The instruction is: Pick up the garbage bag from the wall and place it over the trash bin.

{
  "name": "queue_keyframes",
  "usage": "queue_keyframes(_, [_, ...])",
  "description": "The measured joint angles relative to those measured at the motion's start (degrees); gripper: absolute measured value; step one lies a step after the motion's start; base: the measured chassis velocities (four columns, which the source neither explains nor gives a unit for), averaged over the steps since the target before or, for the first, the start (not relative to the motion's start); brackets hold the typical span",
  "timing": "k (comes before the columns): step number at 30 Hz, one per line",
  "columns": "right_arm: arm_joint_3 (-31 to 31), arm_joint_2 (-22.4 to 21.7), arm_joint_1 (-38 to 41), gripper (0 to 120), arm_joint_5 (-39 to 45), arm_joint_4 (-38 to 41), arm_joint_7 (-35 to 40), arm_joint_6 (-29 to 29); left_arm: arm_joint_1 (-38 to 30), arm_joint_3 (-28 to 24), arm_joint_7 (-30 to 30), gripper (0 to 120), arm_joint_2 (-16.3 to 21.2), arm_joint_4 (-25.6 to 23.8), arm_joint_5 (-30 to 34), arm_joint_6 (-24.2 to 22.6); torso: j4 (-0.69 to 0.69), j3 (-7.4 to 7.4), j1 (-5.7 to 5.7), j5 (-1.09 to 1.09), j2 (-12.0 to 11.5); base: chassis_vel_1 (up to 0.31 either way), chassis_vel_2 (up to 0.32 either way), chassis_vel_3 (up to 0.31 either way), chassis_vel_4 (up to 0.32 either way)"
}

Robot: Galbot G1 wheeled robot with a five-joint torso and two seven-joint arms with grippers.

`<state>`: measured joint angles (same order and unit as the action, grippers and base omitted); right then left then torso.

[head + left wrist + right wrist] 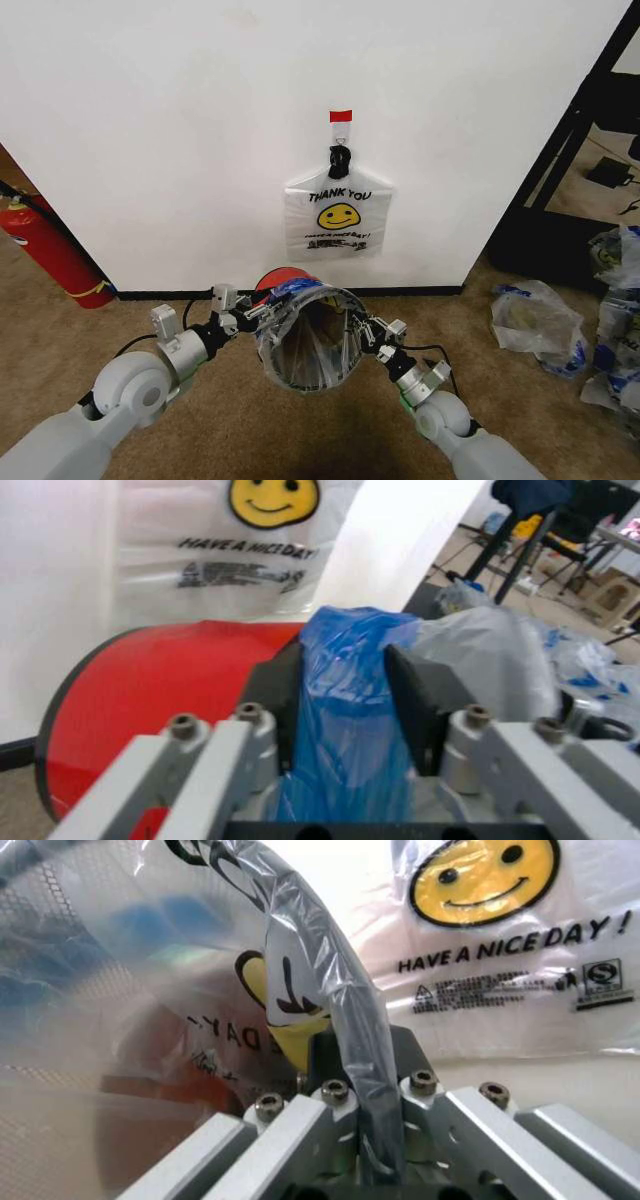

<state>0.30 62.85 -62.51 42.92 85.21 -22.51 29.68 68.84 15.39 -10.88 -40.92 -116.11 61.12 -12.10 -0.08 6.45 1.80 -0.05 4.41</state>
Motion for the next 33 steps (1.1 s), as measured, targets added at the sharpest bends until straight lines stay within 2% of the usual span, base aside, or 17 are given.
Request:
queue_keyframes(1, [0.06,0.01,0.08,0,-0.09,-0.19,0.12,0.11,-0.02,0.02,-0.77,24,-0.03,0.03,0.0,-0.01,0.0,0.0,0.0,0.0,0.0,0.0,0.0,0.0,0.0])
queue_keyframes(3, [0.09,0.03,0.12,0,-0.13,-0.29,0.18,0.16,-0.03,0.03,-1.08,22,-0.06,0.05,0.0,-0.01,0.0,0.0,0.0,0.0,0.0,0.0,0.0,0.0,0.0])
queue_keyframes(6, [0.09,0.12,0.36,0,-0.32,-0.67,0.52,0.3,-0.36,-0.02,-1.57,7,-0.24,0.29,0.0,0.04,0.0,0.0,0.0,0.0,0.0,0.0,0.0,0.0,0.0])
queue_keyframes(8, [0.09,0.18,0.47,0,-0.39,-0.79,0.72,0.38,-0.53,-0.13,-1.61,1,-0.3,0.54,-0.01,0.1,0.0,0.0,0.0,0.0,0.0,0.0,0.0,0.0,0.0])
queue_keyframes(10, [0.09,0.24,0.51,0,-0.43,-0.83,0.83,0.41,-0.64,-0.2,-1.63,0,-0.34,0.7,-0.04,0.14,0.0,0.0,0.0,0.0,0.0,0.0,0.0,0.0,0.0])
queue_keyframes(21, [0.03,0.36,0.42,0,-1.05,-0.57,0.67,1.13,-1.85,0.09,-1.97,0,-0.69,1.26,0.63,1.02,0.0,0.0,0.0,0.0,0.0,0.0,0.0,0.0,0.0])
queue_keyframes(26, [0.86,0.45,0.59,0,-2.88,-2.18,-0.97,2.79,-1.7,1.44,-5.22,0,-0.37,1.84,0.99,1.56,-0.01,0.0,0.0,0.0,0.0,0.0,0.0,0.0,0.0])
queue_keyframes(29, [1.12,0.46,0.63,0,-3.03,-2.55,-1.61,3.1,-1.09,1.86,-6.94,10,-0.11,2.39,-0.21,1.43,0.01,0.0,0.0,0.0,0.0,0.0,0.0,0.0,0.0])
queue_keyframes(30, [1.22,0.52,0.66,0,-3.03,-2.66,-1.64,3.18,-0.8,1.94,-6.76,16,-0.12,2.45,-0.77,0.72,0.01,0.0,0.0,0.0,0.0,0.0,0.0,0.0,0.0])
queue_keyframes(31, [1.22,0.52,0.66,0,-3.03,-2.66,-1.64,3.18,-0.8,1.94,-6.76,16,-0.12,2.45,-0.77,0.72,0.01,0.0,0.0,0.0,0.0,0.0,0.0,0.0,0.0])
queue_keyframes(33, [1.24,0.67,0.74,0,-3.05,-2.69,-1.63,3.25,-0.44,1.92,-6.22,25,-0.2,2.45,-1.4,-0.15,0.0,0.0,0.0,0.0,0.0,0.0,0.0,0.0,0.0])
